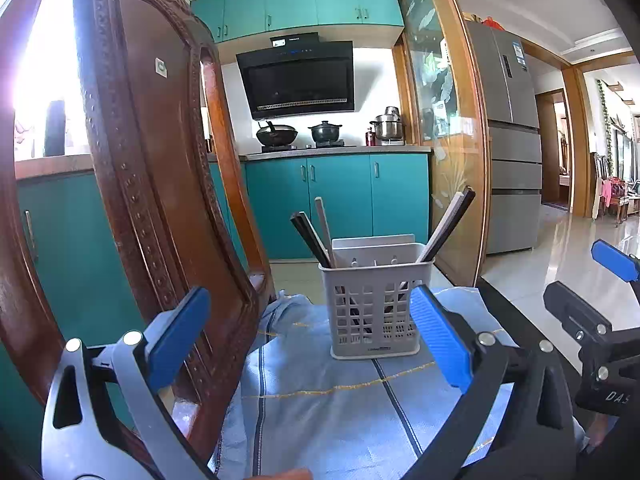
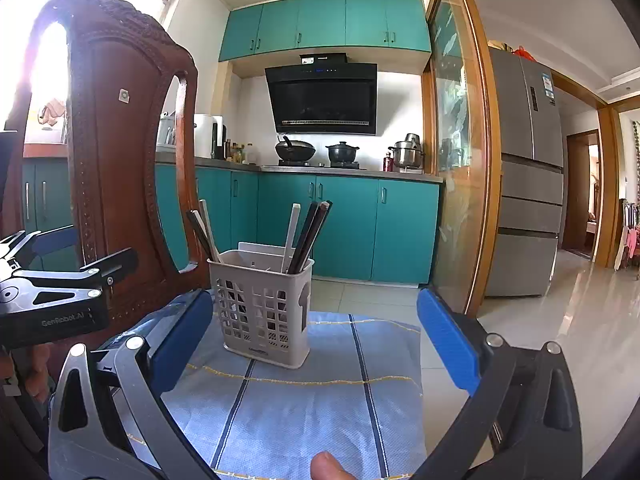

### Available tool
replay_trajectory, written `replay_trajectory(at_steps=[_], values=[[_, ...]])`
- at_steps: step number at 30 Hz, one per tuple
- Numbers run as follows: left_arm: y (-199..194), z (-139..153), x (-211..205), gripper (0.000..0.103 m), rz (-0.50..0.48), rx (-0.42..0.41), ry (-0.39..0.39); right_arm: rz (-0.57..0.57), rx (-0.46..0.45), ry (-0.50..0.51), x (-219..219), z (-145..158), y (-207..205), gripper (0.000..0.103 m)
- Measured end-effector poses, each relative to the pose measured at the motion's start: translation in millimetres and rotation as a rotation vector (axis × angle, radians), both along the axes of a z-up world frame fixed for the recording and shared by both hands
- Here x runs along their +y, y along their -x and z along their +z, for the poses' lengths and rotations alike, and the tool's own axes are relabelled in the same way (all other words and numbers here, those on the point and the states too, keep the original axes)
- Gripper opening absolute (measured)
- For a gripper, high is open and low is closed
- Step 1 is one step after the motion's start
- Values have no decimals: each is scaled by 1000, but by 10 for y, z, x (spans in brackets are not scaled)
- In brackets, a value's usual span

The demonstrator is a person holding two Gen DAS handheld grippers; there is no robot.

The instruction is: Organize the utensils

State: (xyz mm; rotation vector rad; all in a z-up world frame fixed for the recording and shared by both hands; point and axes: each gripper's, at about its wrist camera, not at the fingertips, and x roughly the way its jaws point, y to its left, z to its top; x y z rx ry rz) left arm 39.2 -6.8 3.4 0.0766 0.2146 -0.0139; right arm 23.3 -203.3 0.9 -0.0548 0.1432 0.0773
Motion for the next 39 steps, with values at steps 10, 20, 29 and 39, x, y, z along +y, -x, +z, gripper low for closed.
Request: replay_trajectory(at_steps=[10,20,29,39], values=[[0,-6,-5,100,2,1,5,3,6,2,13,-10,-7,100],[-13,-33,-19,100,1,11,6,6,11,7,33,-23,-18,100],[-7,-26,-32,100,-1,10,6,7,11,10,45,-23,-20,100],[4,-40,-29,100,0,8,6,9,12,10,44,-25,-26,100]])
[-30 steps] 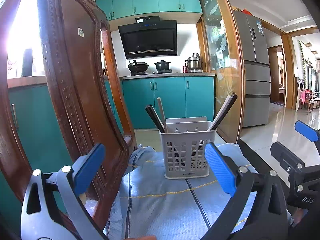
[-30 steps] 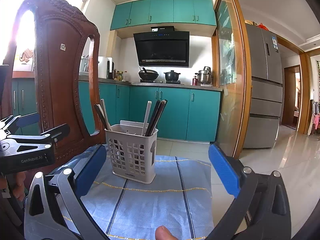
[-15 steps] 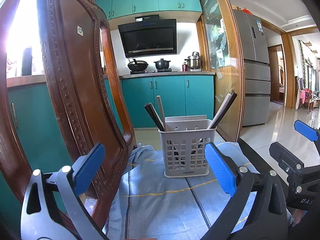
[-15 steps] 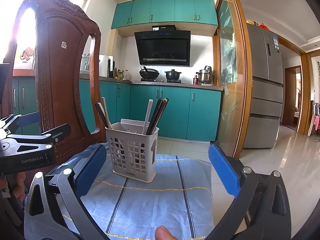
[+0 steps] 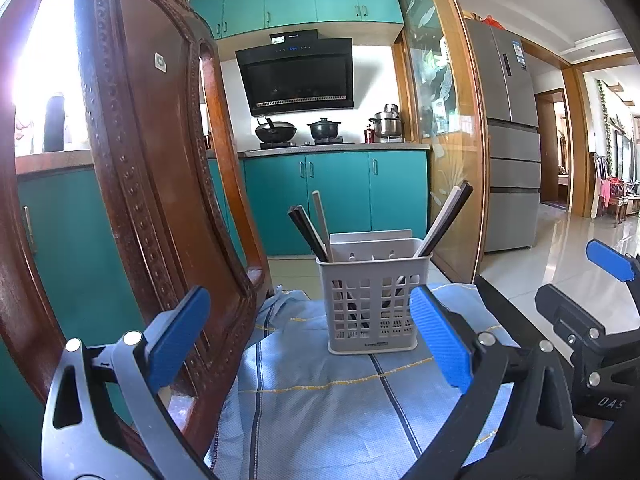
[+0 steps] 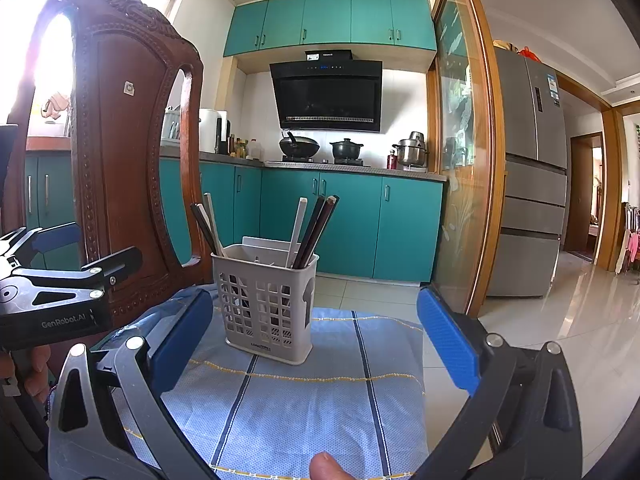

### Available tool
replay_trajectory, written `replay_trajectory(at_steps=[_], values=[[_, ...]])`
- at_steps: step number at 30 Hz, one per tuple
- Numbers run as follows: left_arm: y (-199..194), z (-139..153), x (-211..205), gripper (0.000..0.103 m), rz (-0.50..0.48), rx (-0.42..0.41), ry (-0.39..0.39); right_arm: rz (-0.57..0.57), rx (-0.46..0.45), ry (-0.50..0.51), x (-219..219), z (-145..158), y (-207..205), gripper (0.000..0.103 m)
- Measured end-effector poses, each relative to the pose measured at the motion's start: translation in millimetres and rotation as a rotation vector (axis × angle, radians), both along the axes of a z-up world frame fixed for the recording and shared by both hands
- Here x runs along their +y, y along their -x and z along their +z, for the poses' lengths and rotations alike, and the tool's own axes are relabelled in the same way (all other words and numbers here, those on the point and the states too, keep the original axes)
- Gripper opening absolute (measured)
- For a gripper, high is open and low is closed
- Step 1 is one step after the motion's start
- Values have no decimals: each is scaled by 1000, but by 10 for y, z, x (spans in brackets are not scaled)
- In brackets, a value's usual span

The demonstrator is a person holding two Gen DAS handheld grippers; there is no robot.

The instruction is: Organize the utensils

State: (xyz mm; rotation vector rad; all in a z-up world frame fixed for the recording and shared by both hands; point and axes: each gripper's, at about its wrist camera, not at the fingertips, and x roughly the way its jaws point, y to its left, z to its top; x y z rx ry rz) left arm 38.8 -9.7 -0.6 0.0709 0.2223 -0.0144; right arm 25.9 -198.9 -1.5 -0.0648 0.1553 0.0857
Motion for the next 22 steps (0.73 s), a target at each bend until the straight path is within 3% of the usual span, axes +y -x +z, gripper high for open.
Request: replay_trajectory(at_steps=[16,19,21,22], values=[[9,-9,33,100,8,0,12,2,8,-3,-15,-13,-13,100],[4,-11,38,100,7,13,23,-12,91,-55,-61,-75,-184,100],[-12,-19,36,100,5,26,25,-46,273,-86,-90,-255,-567,100],[-30,-30,26,100,6,40,21,-46,273,-86,-90,-255,-567,100]])
